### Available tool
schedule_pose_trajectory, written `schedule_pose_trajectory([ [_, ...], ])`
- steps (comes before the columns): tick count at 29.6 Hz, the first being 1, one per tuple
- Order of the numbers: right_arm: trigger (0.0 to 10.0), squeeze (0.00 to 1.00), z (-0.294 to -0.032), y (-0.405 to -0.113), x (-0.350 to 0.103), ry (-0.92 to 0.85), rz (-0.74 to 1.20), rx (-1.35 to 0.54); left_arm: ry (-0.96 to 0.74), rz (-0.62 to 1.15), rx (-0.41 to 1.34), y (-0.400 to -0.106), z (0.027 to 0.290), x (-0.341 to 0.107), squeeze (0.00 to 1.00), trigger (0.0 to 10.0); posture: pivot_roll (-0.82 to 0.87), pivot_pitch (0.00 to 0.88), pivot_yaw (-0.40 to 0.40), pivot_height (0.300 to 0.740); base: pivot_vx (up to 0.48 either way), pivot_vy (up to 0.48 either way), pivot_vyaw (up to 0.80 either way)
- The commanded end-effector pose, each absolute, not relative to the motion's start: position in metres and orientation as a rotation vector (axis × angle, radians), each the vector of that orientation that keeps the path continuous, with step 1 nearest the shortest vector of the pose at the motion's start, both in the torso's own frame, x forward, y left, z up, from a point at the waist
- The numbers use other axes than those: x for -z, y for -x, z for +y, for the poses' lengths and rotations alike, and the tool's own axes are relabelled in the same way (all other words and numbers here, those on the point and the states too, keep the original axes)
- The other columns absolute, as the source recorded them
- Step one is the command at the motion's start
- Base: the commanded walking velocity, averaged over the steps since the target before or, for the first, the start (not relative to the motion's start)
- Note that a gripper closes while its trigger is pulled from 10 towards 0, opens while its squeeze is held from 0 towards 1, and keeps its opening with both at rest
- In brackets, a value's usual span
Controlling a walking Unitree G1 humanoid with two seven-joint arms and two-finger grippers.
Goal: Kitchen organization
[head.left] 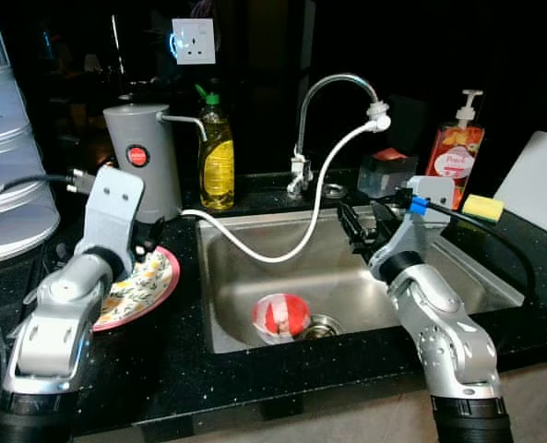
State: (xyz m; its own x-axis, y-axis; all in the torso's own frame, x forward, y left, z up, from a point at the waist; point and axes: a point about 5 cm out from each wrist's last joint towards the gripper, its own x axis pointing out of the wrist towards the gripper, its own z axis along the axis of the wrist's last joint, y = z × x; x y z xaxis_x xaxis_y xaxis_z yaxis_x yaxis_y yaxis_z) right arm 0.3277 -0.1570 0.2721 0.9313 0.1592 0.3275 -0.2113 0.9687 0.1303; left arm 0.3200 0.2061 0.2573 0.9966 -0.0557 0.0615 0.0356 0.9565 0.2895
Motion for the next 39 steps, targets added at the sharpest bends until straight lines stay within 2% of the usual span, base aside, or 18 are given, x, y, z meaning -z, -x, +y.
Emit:
schedule_pose_trajectory([
  [1, 10.0, 0.00, -0.157, -0.328, -0.271, -0.166, -0.325, -0.190, -0.293, -0.043, -0.030, -0.317, 0.213, -0.251, 0.00, 10.0, -0.02, 0.006, -0.013, 0.740, 0.000, 0.000, 0.00],
  [4, 10.0, 0.00, -0.157, -0.328, -0.270, -0.166, -0.320, -0.190, -0.303, -0.023, -0.124, -0.315, 0.219, -0.243, 0.00, 10.0, -0.02, 0.007, -0.013, 0.740, 0.000, 0.000, 0.00],
  [11, 10.0, 0.00, -0.158, -0.328, -0.269, -0.164, -0.316, -0.187, -0.199, -0.011, -0.248, -0.313, 0.233, -0.241, 0.00, 10.0, -0.03, 0.011, -0.015, 0.740, 0.000, 0.000, 0.00],
  [20, 10.0, 0.00, -0.158, -0.329, -0.269, -0.163, -0.315, -0.188, -0.092, -0.018, -0.319, -0.314, 0.246, -0.249, 0.00, 10.0, -0.02, 0.010, -0.019, 0.740, 0.000, 0.000, 0.00],
  [24, 10.0, 0.00, -0.158, -0.329, -0.269, -0.163, -0.316, -0.187, -0.056, 0.012, -0.360, -0.316, 0.263, -0.256, 0.00, 10.0, -0.02, 0.010, -0.019, 0.740, 0.000, 0.000, 0.00],
  [29, 10.0, 0.00, -0.158, -0.329, -0.269, -0.164, -0.316, -0.186, -0.052, 0.072, -0.361, -0.318, 0.271, -0.255, 0.00, 10.0, -0.02, 0.010, -0.019, 0.740, 0.000, 0.000, 0.00],
  [32, 10.0, 0.00, -0.158, -0.329, -0.269, -0.164, -0.315, -0.183, -0.019, 0.178, -0.363, -0.321, 0.292, -0.248, 0.00, 10.0, -0.02, 0.010, -0.015, 0.740, 0.000, 0.000, 0.00],
  [39, 10.0, 0.00, -0.158, -0.328, -0.268, -0.164, -0.316, -0.180, 0.071, 0.268, -0.270, -0.324, 0.292, -0.240, 0.00, 10.0, -0.02, 0.010, -0.010, 0.740, 0.000, 0.000, 0.00],
])
